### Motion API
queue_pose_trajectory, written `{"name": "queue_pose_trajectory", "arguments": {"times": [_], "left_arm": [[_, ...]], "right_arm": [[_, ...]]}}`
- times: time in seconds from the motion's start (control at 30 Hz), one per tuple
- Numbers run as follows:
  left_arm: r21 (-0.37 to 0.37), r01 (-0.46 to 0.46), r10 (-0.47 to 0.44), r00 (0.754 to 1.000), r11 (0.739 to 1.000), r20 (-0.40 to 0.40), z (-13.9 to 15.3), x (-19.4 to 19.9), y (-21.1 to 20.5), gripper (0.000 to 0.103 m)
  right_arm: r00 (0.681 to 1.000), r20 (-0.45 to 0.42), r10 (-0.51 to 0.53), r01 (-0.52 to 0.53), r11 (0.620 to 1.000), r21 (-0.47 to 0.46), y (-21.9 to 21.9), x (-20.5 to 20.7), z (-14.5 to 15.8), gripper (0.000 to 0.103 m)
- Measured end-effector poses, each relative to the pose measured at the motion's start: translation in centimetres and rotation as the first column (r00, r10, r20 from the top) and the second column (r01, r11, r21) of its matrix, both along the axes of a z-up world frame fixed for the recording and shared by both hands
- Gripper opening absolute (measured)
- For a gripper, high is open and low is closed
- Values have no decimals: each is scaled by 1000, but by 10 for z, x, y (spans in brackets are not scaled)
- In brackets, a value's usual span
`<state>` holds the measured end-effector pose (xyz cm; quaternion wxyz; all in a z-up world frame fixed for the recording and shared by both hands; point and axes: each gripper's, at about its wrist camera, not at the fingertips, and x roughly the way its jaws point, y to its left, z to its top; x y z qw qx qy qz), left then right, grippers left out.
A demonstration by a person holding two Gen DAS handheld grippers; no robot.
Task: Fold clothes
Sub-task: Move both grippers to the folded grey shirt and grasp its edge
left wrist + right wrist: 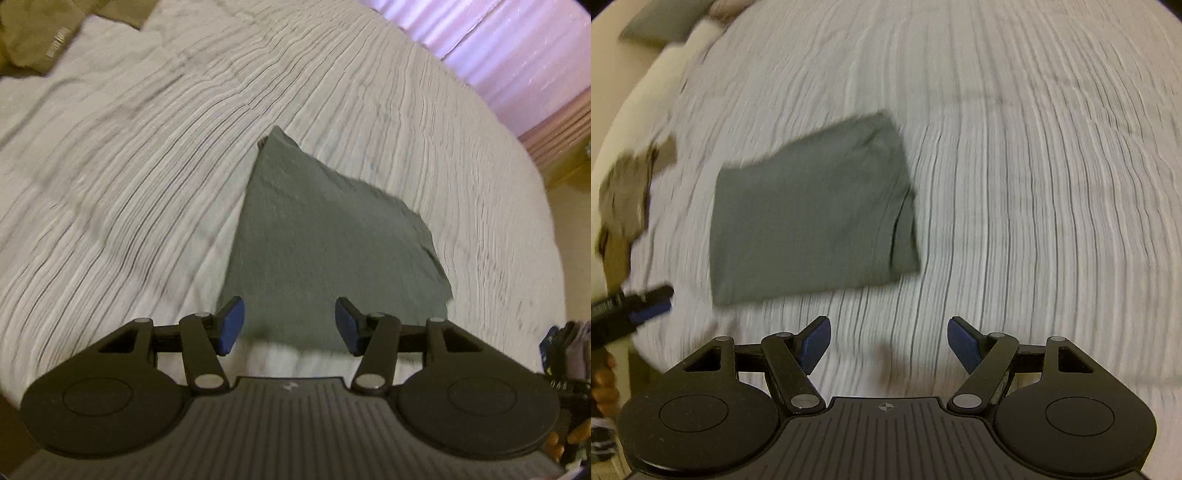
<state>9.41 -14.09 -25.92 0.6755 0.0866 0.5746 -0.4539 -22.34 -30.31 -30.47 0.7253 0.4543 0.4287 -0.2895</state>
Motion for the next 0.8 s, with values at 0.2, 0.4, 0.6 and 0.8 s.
{"name": "queue_pose_trajectory", "arguments": {"times": [0.2, 0.4, 0.6, 0.8], "left_arm": [[-42, -10, 4, 993, 999, -121, -60, 53, -29, 50], [-137, -42, 9, 973, 990, -233, -94, 82, -44, 52], [-191, -50, -18, 940, 980, -340, -117, 96, -60, 52], [-226, -19, -73, 917, 974, -392, -131, 98, -81, 48]], "right_arm": [[982, 144, -120, 117, 993, 25, -59, 7, -31, 74], [924, 303, -234, 199, 970, 141, -105, 5, -71, 74], [906, 378, -192, 104, 965, 241, -128, 26, -111, 74], [890, 449, -77, -58, 959, 278, -144, 61, -127, 74]]}}
